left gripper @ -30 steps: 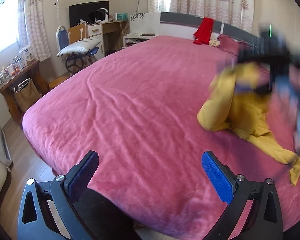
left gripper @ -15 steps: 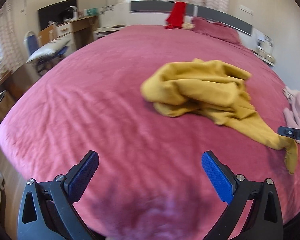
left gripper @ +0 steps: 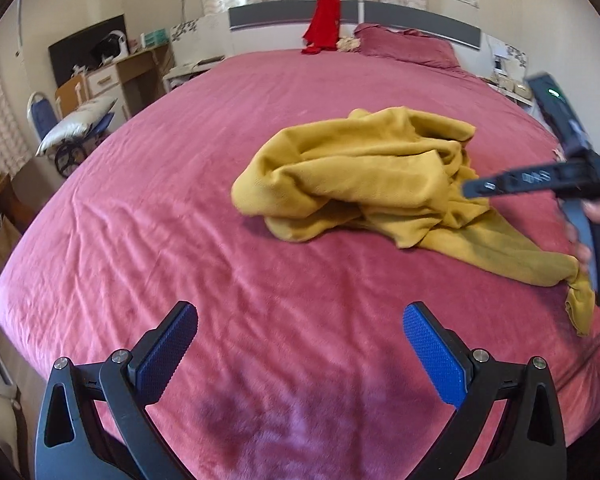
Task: Fold clothes
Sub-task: 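Grasp the yellow garment again with the right gripper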
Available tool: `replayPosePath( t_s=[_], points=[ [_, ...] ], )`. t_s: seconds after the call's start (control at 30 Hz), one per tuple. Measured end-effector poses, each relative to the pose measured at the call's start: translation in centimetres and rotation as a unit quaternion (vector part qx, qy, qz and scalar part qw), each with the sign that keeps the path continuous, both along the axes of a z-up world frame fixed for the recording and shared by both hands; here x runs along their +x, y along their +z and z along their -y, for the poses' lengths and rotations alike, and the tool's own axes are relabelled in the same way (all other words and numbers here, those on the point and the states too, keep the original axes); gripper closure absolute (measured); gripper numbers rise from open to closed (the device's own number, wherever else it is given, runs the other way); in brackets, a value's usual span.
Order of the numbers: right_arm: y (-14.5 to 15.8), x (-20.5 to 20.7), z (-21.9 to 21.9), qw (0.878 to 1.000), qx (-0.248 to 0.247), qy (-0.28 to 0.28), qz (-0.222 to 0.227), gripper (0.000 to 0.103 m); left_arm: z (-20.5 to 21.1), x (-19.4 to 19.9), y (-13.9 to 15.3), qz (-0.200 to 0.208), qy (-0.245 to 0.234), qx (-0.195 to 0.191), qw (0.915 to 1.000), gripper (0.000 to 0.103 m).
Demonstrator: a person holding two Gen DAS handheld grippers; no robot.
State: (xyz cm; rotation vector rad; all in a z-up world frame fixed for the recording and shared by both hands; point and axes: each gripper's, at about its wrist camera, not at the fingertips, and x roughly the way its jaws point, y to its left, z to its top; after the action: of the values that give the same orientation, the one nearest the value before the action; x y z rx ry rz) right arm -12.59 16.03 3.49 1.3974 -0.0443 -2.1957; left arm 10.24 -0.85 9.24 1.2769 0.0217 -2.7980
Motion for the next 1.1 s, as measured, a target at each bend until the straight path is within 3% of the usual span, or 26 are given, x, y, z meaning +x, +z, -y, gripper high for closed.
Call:
replayPosePath(
  t_s=[0.1, 0.13, 0.23, 0.3, 0.37, 0.43, 0.5, 0.57, 0.63, 0.73, 0.97, 1.03, 1.1],
  points=[
    [-1.9, -2.0, 3.6, 0.999, -0.012, 0.006, 0.041, 0.051, 1.3, 0.7, -0.5, 0.008, 0.024, 0.007, 0.9997, 0.000],
    [-2.5, -1.6, 4.7, 0.995, -0.062, 0.006, 0.075, 0.051, 1.8, 0.9, -0.6, 0.010, 0.032, 0.009, 0.9994, 0.000],
    [-2.5, 3.8, 10.3, 0.980, -0.142, 0.110, 0.085, 0.049, 4.1, 2.1, -0.5, 0.008, 0.075, 0.013, 0.9971, 0.000],
    [-2.7, 8.3, 13.1, 0.974, -0.136, 0.166, 0.066, 0.049, 5.7, 3.1, -0.2, 0.003, 0.096, 0.012, 0.9953, 0.000],
    [-3.1, 10.6, 13.2, 0.979, -0.128, 0.146, 0.053, 0.049, 7.1, 4.0, 0.1, -0.001, 0.112, 0.006, 0.9937, 0.000],
    [-3.4, 12.4, 11.8, 0.973, -0.175, 0.128, 0.083, 0.049, 7.8, 4.3, 0.0, -0.001, 0.114, -0.005, 0.9935, 0.000],
    [-3.4, 13.8, 10.7, 0.967, -0.186, 0.138, 0.103, 0.048, 7.9, 4.0, -0.3, 0.000, 0.110, -0.008, 0.9939, 0.000],
    [-3.4, 14.2, 7.9, 0.966, -0.212, 0.099, 0.114, 0.049, 7.7, 3.5, -0.6, 0.001, 0.102, -0.006, 0.9947, 0.000],
    [-3.3, 13.4, 3.8, 0.953, -0.272, 0.018, 0.133, 0.048, 7.0, 2.6, -0.8, 0.001, 0.091, -0.002, 0.9958, 0.000],
    [-3.2, 11.8, -0.3, 0.948, -0.281, -0.080, 0.126, 0.048, 5.0, 1.3, -0.9, -0.002, 0.062, -0.006, 0.9981, 0.000],
    [-7.8, 7.1, -1.1, 0.907, -0.293, -0.211, 0.219, 0.050, 2.2, 0.3, 0.0, -0.017, 0.017, -0.028, 0.9993, 0.000],
    [-8.9, 7.0, -0.4, 0.893, -0.299, -0.248, 0.229, 0.059, 2.3, 0.3, -0.1, -0.015, 0.020, -0.032, 0.9992, 0.000],
    [-9.6, 7.2, 0.1, 0.875, -0.342, -0.259, 0.223, 0.097, 2.9, 0.1, -0.4, -0.008, 0.026, -0.030, 0.9992, 0.000]
  ],
)
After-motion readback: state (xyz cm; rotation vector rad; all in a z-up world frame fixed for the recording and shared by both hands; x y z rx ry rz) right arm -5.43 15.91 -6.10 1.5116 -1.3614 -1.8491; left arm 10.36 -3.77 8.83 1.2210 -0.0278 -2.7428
